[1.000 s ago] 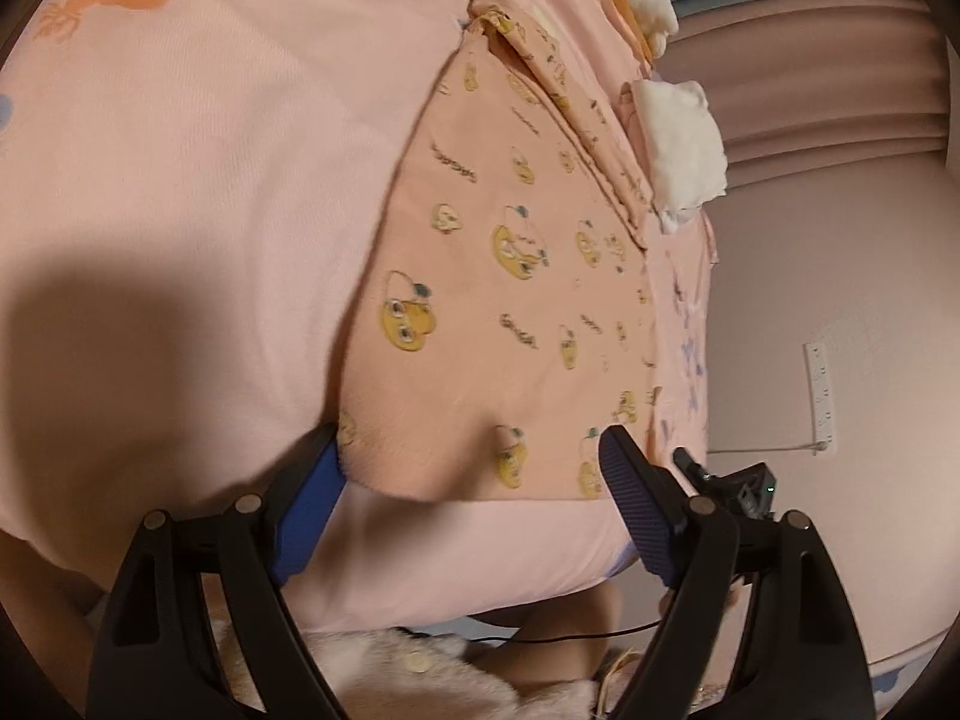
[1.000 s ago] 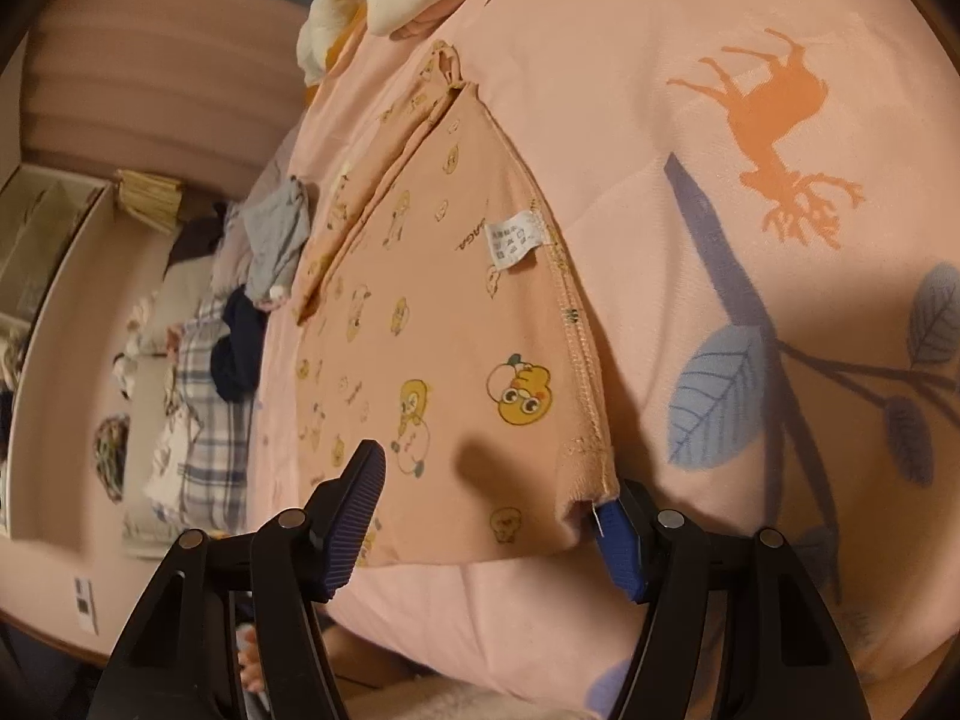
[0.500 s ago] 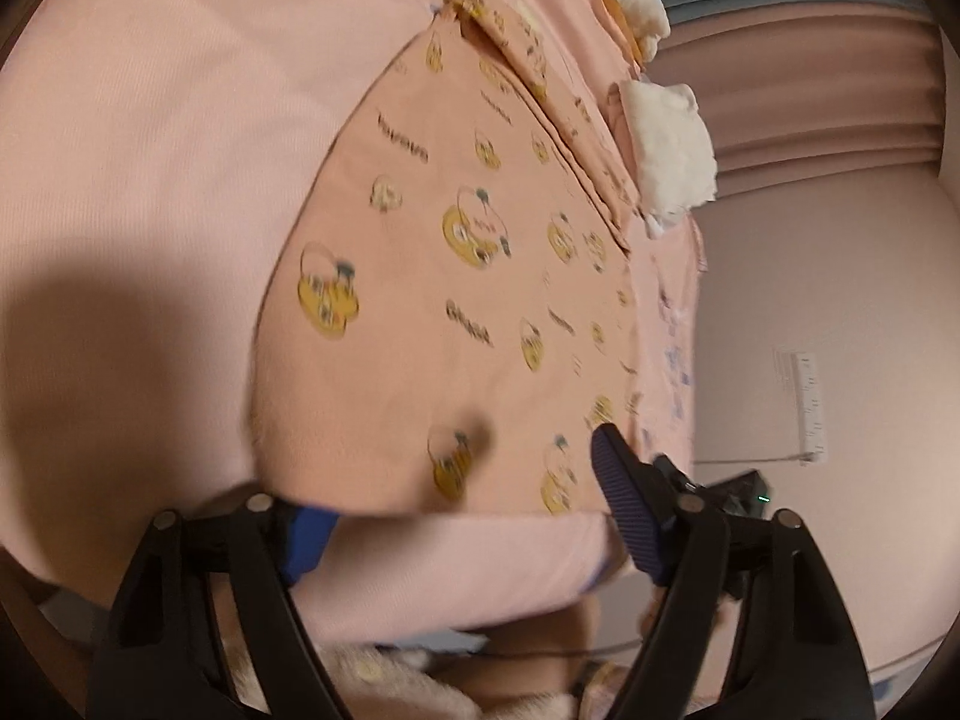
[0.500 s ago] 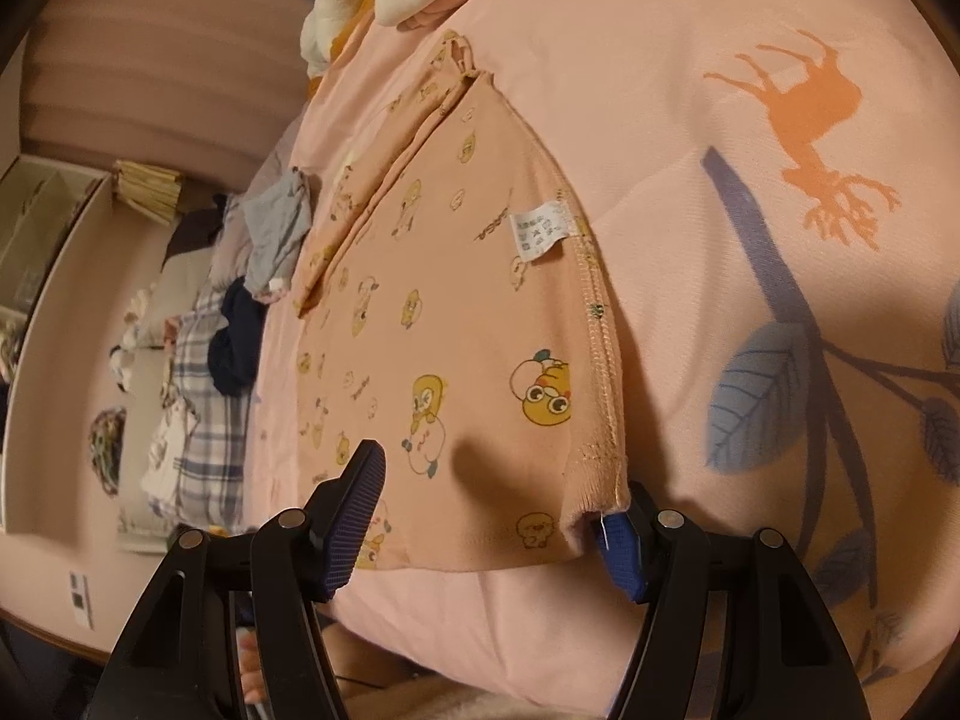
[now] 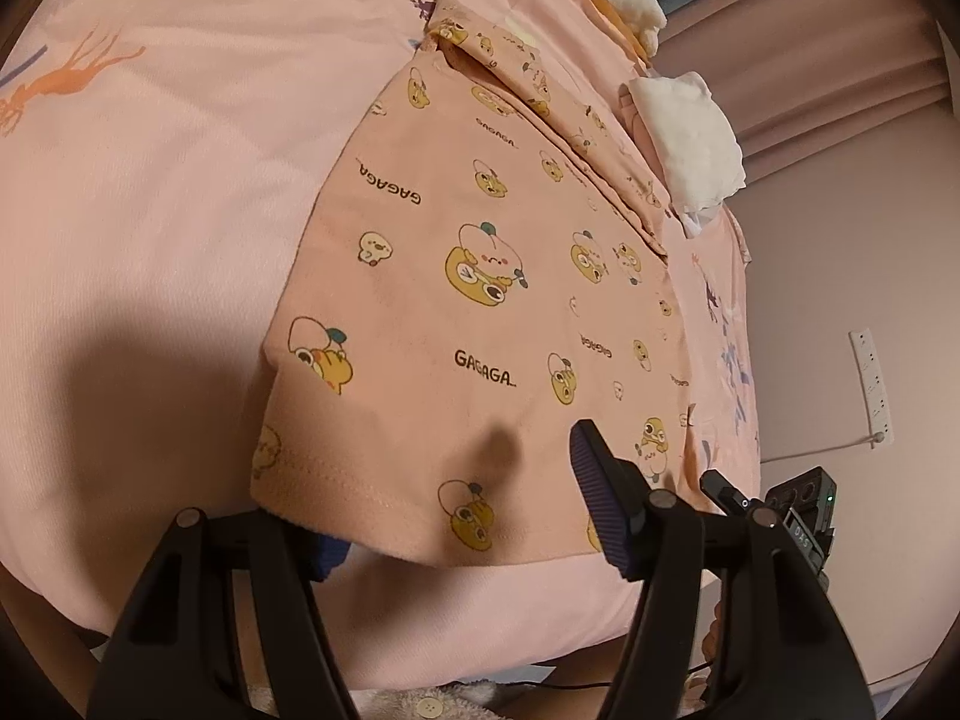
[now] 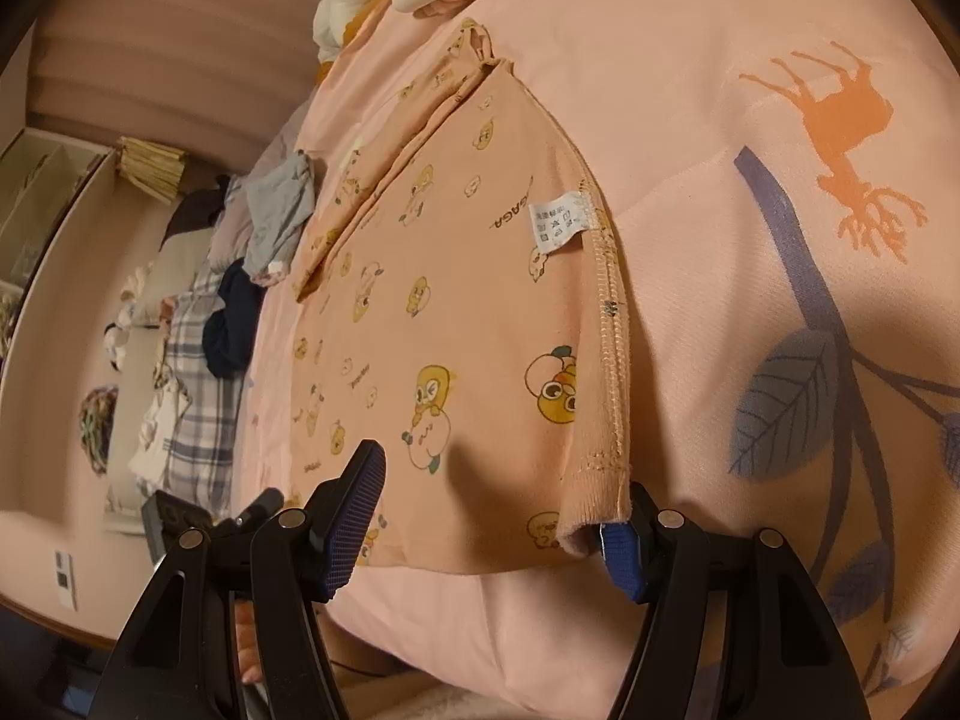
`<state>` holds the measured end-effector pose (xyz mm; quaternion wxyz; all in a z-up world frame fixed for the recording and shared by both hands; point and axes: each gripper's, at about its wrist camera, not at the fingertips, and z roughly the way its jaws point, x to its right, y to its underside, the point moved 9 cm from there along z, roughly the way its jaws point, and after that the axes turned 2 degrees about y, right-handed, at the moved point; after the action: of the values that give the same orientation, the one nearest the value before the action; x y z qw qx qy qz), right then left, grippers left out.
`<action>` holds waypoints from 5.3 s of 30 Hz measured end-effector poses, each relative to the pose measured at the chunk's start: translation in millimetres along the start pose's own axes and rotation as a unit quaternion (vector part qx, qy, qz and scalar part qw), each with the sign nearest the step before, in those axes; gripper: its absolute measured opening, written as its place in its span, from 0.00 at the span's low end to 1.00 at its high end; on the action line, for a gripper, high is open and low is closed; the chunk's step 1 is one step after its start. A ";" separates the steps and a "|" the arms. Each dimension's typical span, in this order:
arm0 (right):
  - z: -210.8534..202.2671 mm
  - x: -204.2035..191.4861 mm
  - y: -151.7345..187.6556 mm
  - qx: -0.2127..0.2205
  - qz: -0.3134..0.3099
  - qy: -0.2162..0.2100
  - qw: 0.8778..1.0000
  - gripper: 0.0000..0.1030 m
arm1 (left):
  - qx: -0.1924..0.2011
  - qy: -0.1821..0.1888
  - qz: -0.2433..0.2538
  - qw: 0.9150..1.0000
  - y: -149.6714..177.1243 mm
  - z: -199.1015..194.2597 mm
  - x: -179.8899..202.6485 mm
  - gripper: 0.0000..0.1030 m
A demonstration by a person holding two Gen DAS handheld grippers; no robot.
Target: Fold small clothes
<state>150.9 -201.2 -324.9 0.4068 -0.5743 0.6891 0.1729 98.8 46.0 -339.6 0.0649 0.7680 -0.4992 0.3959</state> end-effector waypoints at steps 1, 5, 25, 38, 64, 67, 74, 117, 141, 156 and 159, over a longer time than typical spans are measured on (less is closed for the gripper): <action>-0.2 -0.3 0.3 0.000 -0.001 0.001 1.000 0.66 | 0.002 -0.002 0.002 1.000 -0.4 0.3 0.2 0.62; -0.2 -2.5 0.2 0.006 -0.006 0.003 1.000 0.66 | 0.013 -0.021 0.008 1.000 -3.6 2.3 -1.1 0.51; 2.6 4.7 -3.6 0.039 -0.060 0.077 0.994 0.10 | 0.045 -0.123 0.076 0.988 -21.7 11.0 -7.3 0.06; -18.2 -48.1 -45.9 0.085 -0.066 -0.020 0.994 0.09 | 0.122 -0.093 0.088 0.984 -88.5 -19.6 27.3 0.05; 76.6 -78.8 -248.2 0.082 -0.060 0.005 0.995 0.09 | 0.198 -0.100 -0.018 0.975 -319.4 54.9 13.9 0.02; 108.1 -55.3 -260.1 0.046 -0.030 0.042 0.998 0.14 | 0.158 -0.094 -0.017 0.983 -309.5 66.2 -0.9 0.04; 79.1 -39.2 -245.3 0.040 -0.020 0.043 0.998 0.64 | 0.100 -0.088 0.065 0.989 -244.4 54.4 27.1 0.43; 84.0 -50.5 -304.5 0.065 -0.111 0.109 0.986 0.62 | 0.061 -0.066 0.008 0.996 -327.1 102.4 -4.4 0.59; 120.0 -33.7 -307.7 0.041 -0.140 0.144 0.979 0.32 | 0.004 -0.019 0.036 0.999 -318.3 126.8 19.9 0.57; 108.8 -49.6 -319.9 0.075 -0.128 0.094 0.984 0.09 | 0.100 -0.044 0.043 0.993 -360.5 109.7 25.5 0.03; 106.7 -58.5 -326.1 0.088 -0.133 0.089 0.983 0.09 | 0.108 -0.045 0.047 0.992 -368.3 108.5 26.4 0.03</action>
<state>494.0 -179.3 -270.8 0.4117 -0.6360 0.6527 0.0039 464.1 155.1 -286.6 -0.0598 0.7634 -0.4912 0.4152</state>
